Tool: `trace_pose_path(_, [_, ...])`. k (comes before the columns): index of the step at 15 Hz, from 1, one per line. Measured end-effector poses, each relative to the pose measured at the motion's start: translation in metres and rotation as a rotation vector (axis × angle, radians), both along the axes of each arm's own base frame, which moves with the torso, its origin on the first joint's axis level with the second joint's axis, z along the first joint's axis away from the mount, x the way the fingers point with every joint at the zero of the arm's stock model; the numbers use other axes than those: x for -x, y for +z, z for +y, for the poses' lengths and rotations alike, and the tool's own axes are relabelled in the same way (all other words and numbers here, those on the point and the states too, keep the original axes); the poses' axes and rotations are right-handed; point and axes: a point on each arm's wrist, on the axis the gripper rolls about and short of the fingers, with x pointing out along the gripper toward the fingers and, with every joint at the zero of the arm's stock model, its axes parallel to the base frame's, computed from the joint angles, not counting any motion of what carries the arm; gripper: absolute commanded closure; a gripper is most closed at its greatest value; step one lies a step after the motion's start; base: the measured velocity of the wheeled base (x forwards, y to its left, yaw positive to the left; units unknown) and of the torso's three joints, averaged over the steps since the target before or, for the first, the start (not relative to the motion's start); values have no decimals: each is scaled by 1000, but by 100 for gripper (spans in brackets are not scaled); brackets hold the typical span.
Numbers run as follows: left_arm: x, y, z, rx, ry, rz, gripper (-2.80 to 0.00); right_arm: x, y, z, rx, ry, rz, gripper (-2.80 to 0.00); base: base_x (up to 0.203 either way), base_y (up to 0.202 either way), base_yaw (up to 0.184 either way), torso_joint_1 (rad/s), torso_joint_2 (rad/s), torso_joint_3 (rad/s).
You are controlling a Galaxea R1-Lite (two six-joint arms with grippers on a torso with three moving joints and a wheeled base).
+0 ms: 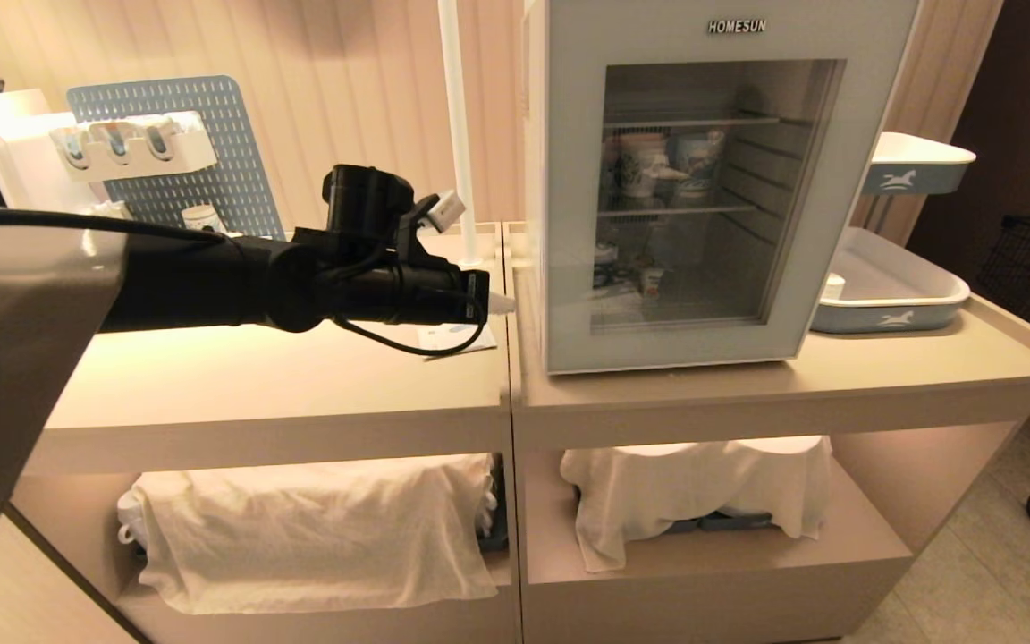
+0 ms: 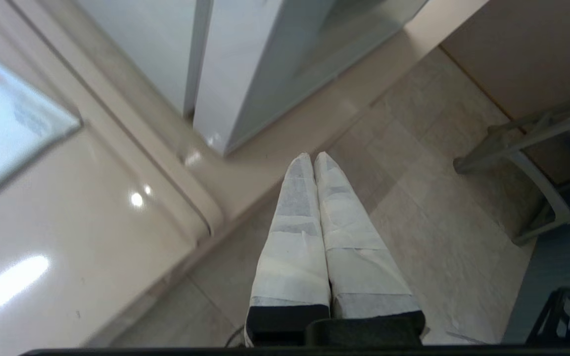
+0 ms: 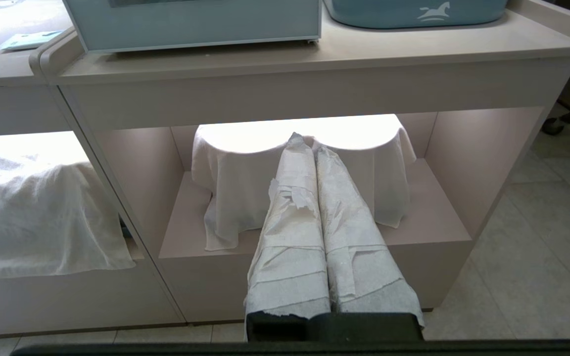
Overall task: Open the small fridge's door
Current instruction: Open the freezer door
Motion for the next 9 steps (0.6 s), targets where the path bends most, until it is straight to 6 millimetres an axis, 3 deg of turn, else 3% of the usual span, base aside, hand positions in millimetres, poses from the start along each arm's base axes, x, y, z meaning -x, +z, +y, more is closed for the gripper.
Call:
trace_pose_path(3, [-16, 14, -13, 36, -15, -79, 0, 0, 0, 0, 0, 0, 0, 0, 0, 0, 0, 0, 0, 0])
trace_pose_path(9, [-33, -7, -31, 23, -33, -156, 0, 0, 0, 0, 0, 0, 0, 0, 0, 0, 0, 0, 0, 0])
